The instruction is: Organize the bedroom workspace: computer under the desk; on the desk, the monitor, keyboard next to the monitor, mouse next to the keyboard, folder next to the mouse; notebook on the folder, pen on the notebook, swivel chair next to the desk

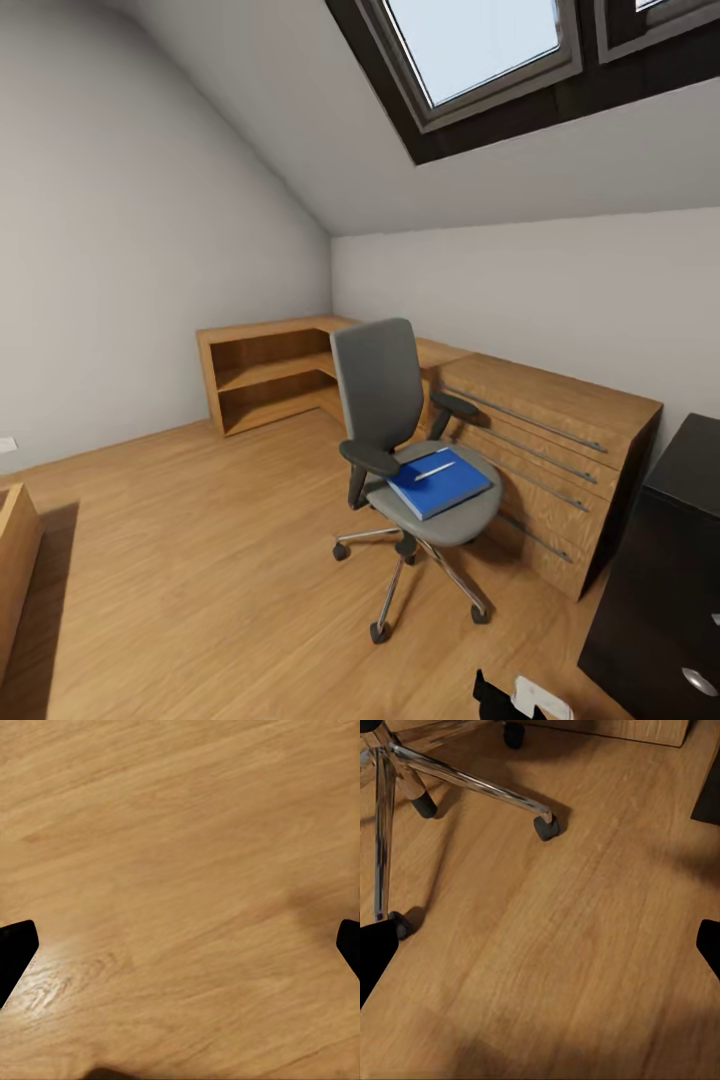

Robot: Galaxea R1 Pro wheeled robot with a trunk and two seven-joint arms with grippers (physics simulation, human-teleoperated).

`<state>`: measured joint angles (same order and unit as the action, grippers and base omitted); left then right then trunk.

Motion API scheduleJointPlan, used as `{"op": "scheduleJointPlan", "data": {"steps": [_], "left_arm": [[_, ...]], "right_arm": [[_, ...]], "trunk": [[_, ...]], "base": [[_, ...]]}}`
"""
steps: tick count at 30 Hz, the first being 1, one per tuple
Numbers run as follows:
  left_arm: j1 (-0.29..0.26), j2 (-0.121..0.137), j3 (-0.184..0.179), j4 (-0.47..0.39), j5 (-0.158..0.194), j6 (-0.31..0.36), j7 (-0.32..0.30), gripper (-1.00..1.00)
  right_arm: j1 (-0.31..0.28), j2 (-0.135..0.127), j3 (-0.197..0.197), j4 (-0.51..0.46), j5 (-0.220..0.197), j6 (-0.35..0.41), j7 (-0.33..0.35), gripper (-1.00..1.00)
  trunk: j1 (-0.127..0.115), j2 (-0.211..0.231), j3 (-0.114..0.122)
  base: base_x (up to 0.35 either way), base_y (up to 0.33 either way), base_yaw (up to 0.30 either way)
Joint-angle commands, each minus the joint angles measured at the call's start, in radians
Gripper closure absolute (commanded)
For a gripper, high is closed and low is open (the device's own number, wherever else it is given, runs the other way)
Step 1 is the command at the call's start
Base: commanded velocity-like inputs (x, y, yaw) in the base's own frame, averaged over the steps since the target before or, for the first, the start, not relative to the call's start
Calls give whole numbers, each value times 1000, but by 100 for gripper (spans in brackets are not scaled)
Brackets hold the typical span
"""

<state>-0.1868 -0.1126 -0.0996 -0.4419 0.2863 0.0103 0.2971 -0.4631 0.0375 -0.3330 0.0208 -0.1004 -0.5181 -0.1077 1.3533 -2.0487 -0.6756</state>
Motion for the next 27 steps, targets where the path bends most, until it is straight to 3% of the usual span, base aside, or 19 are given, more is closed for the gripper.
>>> {"op": "scheduleJointPlan", "data": {"steps": [1,7,17,27], "left_arm": [[0,0,-8,16,3,-20,8,-100],[0,2,-6,25,1,-35,13,-100],[0,2,-6,27,2,-31,8,-100],[0,0,-9,107,-2,-32,7,-100]], "right_arm": [[-1,12,5,2,-9,-6,0,-100],[0,30,5,2,-7,-8,1,-100],[1,32,5,2,-6,-7,4,-100],[1,45,5,2,-5,-7,5,-100]], "trunk": [[-4,7,2],[-27,49,21],[-65,119,48],[-104,189,68]], "base": [[0,0,0],[0,0,-29],[0,0,-226],[0,0,-185]]}}
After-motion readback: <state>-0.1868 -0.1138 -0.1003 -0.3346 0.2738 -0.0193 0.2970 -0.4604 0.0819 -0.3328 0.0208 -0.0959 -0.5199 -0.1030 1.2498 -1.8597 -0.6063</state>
